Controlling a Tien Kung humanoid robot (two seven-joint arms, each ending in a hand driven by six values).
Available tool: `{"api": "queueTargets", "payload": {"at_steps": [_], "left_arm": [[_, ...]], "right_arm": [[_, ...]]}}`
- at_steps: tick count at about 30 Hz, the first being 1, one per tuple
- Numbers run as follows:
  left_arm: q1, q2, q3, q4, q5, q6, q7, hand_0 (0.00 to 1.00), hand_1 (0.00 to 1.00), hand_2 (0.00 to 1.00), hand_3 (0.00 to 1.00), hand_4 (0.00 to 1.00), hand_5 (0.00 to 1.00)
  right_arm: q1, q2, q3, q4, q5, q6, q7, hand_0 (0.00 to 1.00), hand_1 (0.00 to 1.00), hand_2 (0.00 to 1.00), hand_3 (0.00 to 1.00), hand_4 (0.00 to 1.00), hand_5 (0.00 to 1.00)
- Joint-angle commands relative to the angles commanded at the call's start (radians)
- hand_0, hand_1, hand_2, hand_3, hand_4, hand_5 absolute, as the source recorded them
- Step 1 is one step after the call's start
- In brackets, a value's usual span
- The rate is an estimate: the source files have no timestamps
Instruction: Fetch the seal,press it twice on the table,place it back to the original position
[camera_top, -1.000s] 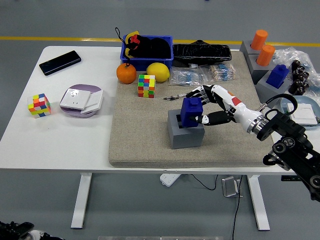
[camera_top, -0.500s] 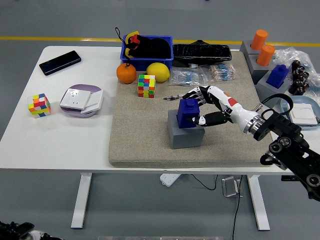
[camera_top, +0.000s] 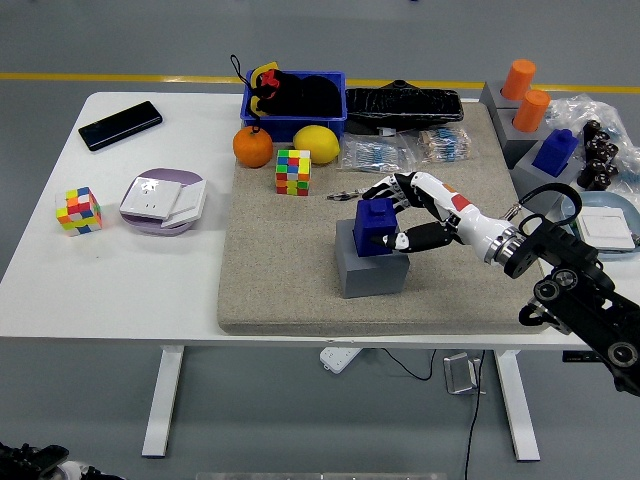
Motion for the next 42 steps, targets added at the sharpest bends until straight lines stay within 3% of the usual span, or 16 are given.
{"api": "queueTargets", "payload": {"at_steps": [17, 18, 23, 24, 29, 30, 35, 36, 42], "left_arm": [[-0.001, -0.001, 0.001, 0.001, -0.002, 0.0, 0.0, 0.722, 0.693, 0.681, 0.751, 0.69, 0.255], [-0.001, -0.001, 0.002, 0.001, -0.003, 0.0, 0.0, 0.722, 0.692, 0.681, 0.751, 0.69, 0.255], [-0.001, -0.002, 0.004, 0.001, -0.006, 0.0, -0.001, 0.722, 0.692, 0.681, 0.751, 0.69, 0.255], [-0.001, -0.002, 0.005, 0.001, -0.007, 0.0, -0.002, 0.723, 0.692, 0.681, 0.749, 0.69, 0.255], [-0.002, -0.002, 0.005, 0.001, -0.008, 0.0, -0.002, 0.723, 0.692, 0.681, 0.749, 0.69, 0.255], [-0.002, -0.002, 0.005, 0.0, -0.008, 0.0, -0.001, 0.723, 0.692, 0.681, 0.75, 0.69, 0.256], [-0.003, -0.002, 0.006, 0.0, -0.008, 0.001, -0.002, 0.723, 0.692, 0.681, 0.75, 0.69, 0.256], [-0.003, -0.002, 0.006, 0.001, -0.009, 0.001, -0.002, 0.723, 0.692, 0.681, 0.751, 0.691, 0.256], [-0.002, -0.002, 0.004, 0.001, -0.008, 0.001, -0.001, 0.723, 0.692, 0.681, 0.751, 0.69, 0.256]], "right_arm": [[0.01, -0.001, -0.013, -0.011, -0.003, 0.017, -0.007, 0.521, 0.377, 0.389, 0.424, 0.718, 0.002], [0.01, -0.001, -0.013, -0.011, -0.001, 0.019, -0.008, 0.553, 0.463, 0.473, 0.515, 0.77, 0.002], [0.01, -0.001, -0.016, -0.01, 0.008, 0.036, -0.011, 0.553, 0.463, 0.473, 0.515, 0.77, 0.002], [0.01, -0.001, -0.017, -0.009, 0.013, 0.044, -0.012, 0.689, 0.684, 0.702, 0.759, 0.998, 0.002], [0.012, 0.002, -0.017, -0.004, 0.023, 0.06, -0.014, 0.689, 0.684, 0.702, 0.759, 0.998, 0.002], [0.014, 0.003, -0.016, -0.004, 0.021, 0.061, -0.015, 0.77, 0.786, 0.799, 0.83, 0.998, 0.127], [0.016, 0.002, -0.017, -0.005, 0.019, 0.061, -0.015, 0.77, 0.786, 0.799, 0.83, 0.998, 0.127], [0.017, 0.002, -0.017, -0.005, 0.018, 0.061, -0.015, 0.777, 0.796, 0.806, 0.831, 0.998, 0.185], [0.015, 0.002, -0.015, -0.003, 0.013, 0.07, -0.016, 0.804, 0.819, 0.823, 0.842, 0.998, 0.21]]}}
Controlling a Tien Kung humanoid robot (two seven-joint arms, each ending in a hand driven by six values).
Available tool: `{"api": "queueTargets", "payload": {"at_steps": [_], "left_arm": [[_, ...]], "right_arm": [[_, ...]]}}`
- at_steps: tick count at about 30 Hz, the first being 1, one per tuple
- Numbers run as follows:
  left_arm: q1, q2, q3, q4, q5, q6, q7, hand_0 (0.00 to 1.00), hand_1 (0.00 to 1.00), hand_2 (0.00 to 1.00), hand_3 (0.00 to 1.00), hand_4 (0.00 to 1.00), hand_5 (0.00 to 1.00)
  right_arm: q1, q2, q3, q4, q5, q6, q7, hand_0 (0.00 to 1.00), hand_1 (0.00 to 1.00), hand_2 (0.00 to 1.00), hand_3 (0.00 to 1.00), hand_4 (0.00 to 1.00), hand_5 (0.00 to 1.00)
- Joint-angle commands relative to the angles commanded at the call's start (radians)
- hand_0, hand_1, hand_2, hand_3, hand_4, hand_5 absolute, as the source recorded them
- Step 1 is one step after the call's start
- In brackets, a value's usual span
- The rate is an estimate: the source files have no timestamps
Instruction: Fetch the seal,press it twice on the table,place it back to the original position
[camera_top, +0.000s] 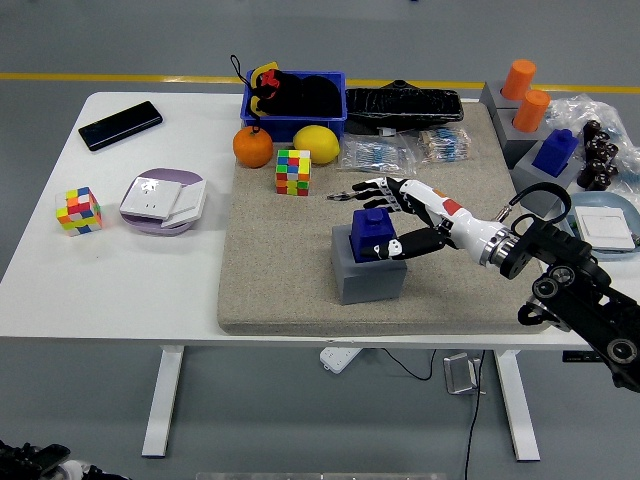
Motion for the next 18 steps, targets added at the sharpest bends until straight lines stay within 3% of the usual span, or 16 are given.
{"api": "queueTargets", "payload": {"at_steps": [5, 6, 11, 12, 18], "left_arm": [[-0.001, 0.0, 0.004, 0.0, -0.006, 0.0, -0.002, 0.723, 0.692, 0.681, 0.751, 0.69, 0.256], [-0.001, 0.0, 0.006, 0.0, -0.008, 0.001, -0.003, 0.723, 0.692, 0.681, 0.751, 0.69, 0.255], [0.0, 0.0, 0.005, 0.001, -0.01, 0.001, -0.003, 0.723, 0.692, 0.681, 0.751, 0.69, 0.255], [0.0, 0.0, 0.006, 0.001, -0.012, 0.002, -0.003, 0.723, 0.692, 0.681, 0.75, 0.69, 0.256], [-0.003, 0.0, 0.011, 0.0, -0.018, 0.001, -0.004, 0.724, 0.692, 0.681, 0.75, 0.691, 0.255]], "right_arm": [[-0.013, -0.003, 0.039, 0.003, -0.03, 0.041, -0.02, 0.804, 0.819, 0.823, 0.842, 0.998, 0.21], [-0.018, -0.005, 0.053, 0.004, -0.036, 0.052, -0.025, 0.923, 0.915, 0.906, 0.928, 0.998, 0.383], [-0.04, -0.031, 0.12, 0.019, -0.065, 0.079, -0.043, 0.923, 0.915, 0.906, 0.928, 0.998, 0.383], [-0.044, -0.035, 0.133, 0.02, -0.069, 0.08, -0.044, 0.957, 0.933, 0.935, 0.964, 0.998, 0.465], [-0.093, -0.05, 0.248, 0.025, -0.104, 0.092, -0.049, 0.963, 0.94, 0.938, 0.971, 0.998, 0.492]]}}
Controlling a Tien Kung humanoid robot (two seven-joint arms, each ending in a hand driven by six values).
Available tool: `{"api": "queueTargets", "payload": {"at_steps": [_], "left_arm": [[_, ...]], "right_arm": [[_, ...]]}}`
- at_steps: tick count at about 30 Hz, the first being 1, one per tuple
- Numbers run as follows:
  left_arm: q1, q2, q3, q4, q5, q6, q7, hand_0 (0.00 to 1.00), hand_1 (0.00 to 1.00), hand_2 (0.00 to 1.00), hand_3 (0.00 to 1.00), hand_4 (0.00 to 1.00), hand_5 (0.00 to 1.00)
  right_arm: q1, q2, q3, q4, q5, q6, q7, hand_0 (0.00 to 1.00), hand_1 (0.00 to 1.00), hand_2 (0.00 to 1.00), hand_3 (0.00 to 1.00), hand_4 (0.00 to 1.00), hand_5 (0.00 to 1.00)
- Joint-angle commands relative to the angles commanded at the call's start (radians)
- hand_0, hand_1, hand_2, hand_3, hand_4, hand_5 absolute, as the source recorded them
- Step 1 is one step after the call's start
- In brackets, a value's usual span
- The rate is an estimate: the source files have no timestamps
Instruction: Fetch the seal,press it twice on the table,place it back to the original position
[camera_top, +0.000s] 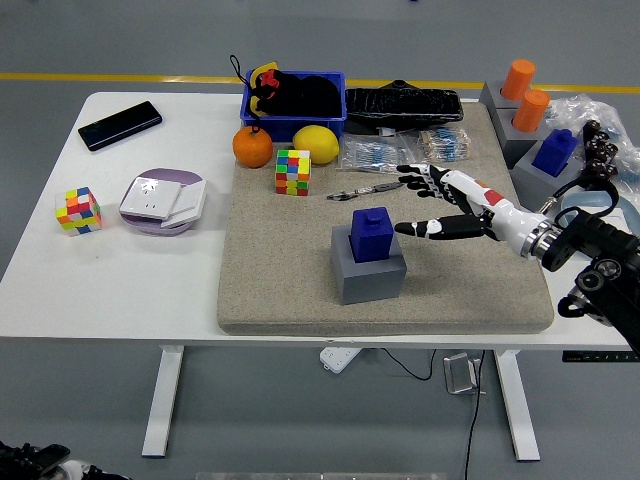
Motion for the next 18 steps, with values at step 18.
{"api": "queueTargets", "payload": {"at_steps": [18], "left_arm": [[0.002, 0.003, -0.003, 0.001, 0.0, 0.002, -0.001, 0.722, 0.692, 0.681, 0.751, 0.691, 0.254]], "right_arm": [[-0.23, -0.055, 0.357, 0.016, -0.118, 0.024, -0.044, 0.976, 0.951, 0.948, 0.979, 0.998, 0.54]]}}
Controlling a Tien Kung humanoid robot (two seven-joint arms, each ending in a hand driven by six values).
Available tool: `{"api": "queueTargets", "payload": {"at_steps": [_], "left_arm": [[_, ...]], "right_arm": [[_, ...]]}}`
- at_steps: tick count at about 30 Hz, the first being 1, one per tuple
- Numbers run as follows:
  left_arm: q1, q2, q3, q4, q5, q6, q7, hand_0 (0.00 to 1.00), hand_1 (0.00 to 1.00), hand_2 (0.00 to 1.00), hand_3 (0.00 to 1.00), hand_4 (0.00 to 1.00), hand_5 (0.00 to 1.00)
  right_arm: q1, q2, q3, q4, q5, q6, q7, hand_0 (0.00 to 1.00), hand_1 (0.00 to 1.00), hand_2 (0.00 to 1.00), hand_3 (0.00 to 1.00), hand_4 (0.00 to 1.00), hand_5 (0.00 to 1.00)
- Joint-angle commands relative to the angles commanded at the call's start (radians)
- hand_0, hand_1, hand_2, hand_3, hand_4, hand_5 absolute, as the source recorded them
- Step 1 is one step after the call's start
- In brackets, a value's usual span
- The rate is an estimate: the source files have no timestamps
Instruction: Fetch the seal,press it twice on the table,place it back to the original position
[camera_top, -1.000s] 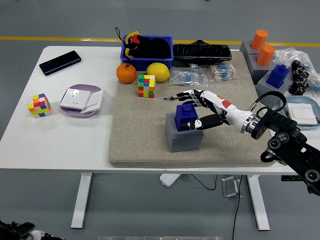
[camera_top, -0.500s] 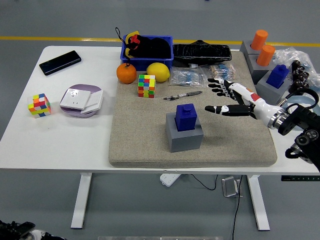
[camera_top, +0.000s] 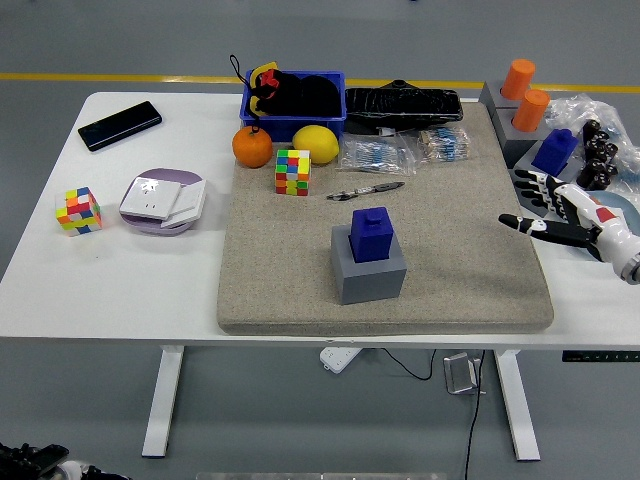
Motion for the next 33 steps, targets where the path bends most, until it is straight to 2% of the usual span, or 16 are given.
{"api": "queueTargets", "payload": {"at_steps": [5, 6, 11, 12, 15, 17, 18, 23, 25, 33], "left_arm": [[-0.007, -0.001, 0.005, -0.001, -0.002, 0.0, -0.002, 0.722, 0.692, 0.681, 0.751, 0.691, 0.254], [-0.008, -0.001, 0.004, -0.002, 0.0, 0.0, -0.002, 0.723, 0.692, 0.681, 0.75, 0.692, 0.254], [-0.007, 0.0, -0.003, -0.002, 0.011, 0.0, 0.001, 0.723, 0.692, 0.681, 0.75, 0.692, 0.254], [-0.006, 0.001, -0.005, -0.002, 0.014, 0.0, 0.002, 0.722, 0.692, 0.681, 0.751, 0.691, 0.254], [-0.003, 0.002, -0.01, -0.002, 0.022, 0.002, 0.003, 0.722, 0.692, 0.681, 0.751, 0.691, 0.254], [-0.002, 0.003, -0.01, -0.003, 0.023, 0.004, 0.003, 0.722, 0.692, 0.681, 0.751, 0.691, 0.254], [-0.002, 0.003, -0.011, -0.003, 0.025, 0.005, 0.004, 0.721, 0.692, 0.681, 0.75, 0.69, 0.256], [0.0, 0.002, -0.007, -0.003, 0.022, 0.006, 0.003, 0.721, 0.692, 0.681, 0.75, 0.69, 0.256], [-0.001, 0.001, -0.003, -0.003, 0.018, 0.007, 0.002, 0.722, 0.692, 0.681, 0.751, 0.69, 0.257], [0.0, -0.002, -0.002, -0.003, 0.018, 0.01, 0.003, 0.722, 0.692, 0.681, 0.75, 0.69, 0.259]], "right_arm": [[-0.05, 0.015, 0.084, 0.002, -0.036, -0.043, 0.002, 0.976, 0.951, 0.948, 0.979, 0.998, 0.54], [-0.063, 0.022, 0.107, 0.003, -0.051, -0.054, 0.004, 0.963, 0.938, 0.932, 0.926, 0.998, 0.352], [-0.096, 0.05, 0.176, 0.007, -0.061, -0.088, 0.006, 0.963, 0.938, 0.932, 0.926, 0.998, 0.352], [-0.1, 0.054, 0.186, 0.008, -0.058, -0.095, 0.005, 0.93, 0.895, 0.884, 0.863, 0.998, 0.273], [-0.114, 0.067, 0.228, 0.014, -0.019, -0.144, -0.007, 0.93, 0.895, 0.884, 0.863, 0.998, 0.273], [-0.12, 0.069, 0.25, 0.017, -0.006, -0.154, -0.009, 0.93, 0.895, 0.884, 0.863, 0.998, 0.273], [-0.122, 0.069, 0.26, 0.017, -0.008, -0.155, -0.01, 0.9, 0.865, 0.847, 0.816, 0.98, 0.243], [-0.133, 0.073, 0.309, 0.019, -0.016, -0.156, -0.013, 0.9, 0.865, 0.847, 0.816, 0.98, 0.243], [-0.136, 0.078, 0.326, 0.02, -0.019, -0.157, -0.015, 0.892, 0.855, 0.838, 0.802, 0.947, 0.231], [-0.138, 0.081, 0.349, 0.021, -0.006, -0.152, -0.031, 0.881, 0.848, 0.832, 0.795, 0.929, 0.226]]}}
